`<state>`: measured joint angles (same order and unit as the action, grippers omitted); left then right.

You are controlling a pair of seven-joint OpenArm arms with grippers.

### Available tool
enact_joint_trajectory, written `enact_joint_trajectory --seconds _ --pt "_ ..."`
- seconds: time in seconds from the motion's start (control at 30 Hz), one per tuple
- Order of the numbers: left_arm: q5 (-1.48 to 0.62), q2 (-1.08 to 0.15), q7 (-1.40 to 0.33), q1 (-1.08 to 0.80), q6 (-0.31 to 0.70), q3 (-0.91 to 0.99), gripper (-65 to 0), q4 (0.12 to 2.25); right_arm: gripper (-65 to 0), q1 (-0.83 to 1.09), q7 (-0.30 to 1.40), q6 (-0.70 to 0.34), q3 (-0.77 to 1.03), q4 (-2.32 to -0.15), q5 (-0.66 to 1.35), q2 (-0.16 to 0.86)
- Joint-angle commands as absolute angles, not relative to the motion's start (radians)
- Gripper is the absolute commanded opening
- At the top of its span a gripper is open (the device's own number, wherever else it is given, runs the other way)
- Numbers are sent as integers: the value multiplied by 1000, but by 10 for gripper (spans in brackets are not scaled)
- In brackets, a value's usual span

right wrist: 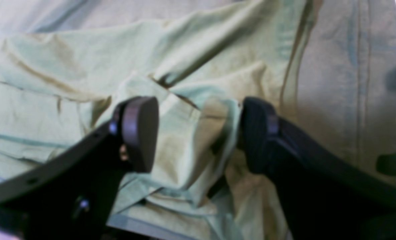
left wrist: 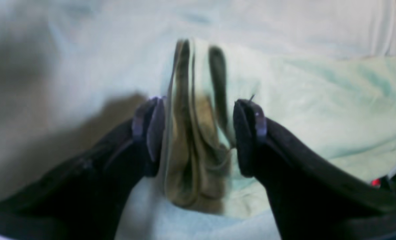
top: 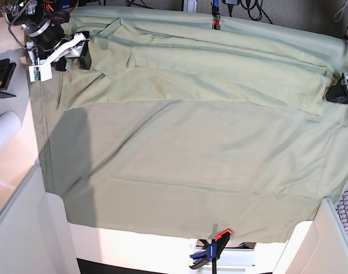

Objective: Fold the T-shirt properly
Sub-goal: 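Grasp the folded shirt with the left gripper and fold it toward the right gripper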

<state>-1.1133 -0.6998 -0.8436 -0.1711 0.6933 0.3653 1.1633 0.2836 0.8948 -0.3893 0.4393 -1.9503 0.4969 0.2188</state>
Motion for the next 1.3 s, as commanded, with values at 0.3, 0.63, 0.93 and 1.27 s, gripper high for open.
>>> enact_joint_trajectory --seconds 0.3,0.63,0.93,1.27 --pt "-1119 -693 -841 -173 698 374 -286 1131 -258 278 872 -389 445 -1967 505 229" --pt "-1213 -692 -878 -185 698 290 -286 1166 -258 278 872 -389 445 -1967 505 229" --pt "-1161 -630 -827 -186 698 281 -650 1166 -258 278 868 -389 445 -1967 508 229" --pt "-964 -641 -691 -149 698 339 -650 1234 -258 277 862 -389 446 -1967 505 230"
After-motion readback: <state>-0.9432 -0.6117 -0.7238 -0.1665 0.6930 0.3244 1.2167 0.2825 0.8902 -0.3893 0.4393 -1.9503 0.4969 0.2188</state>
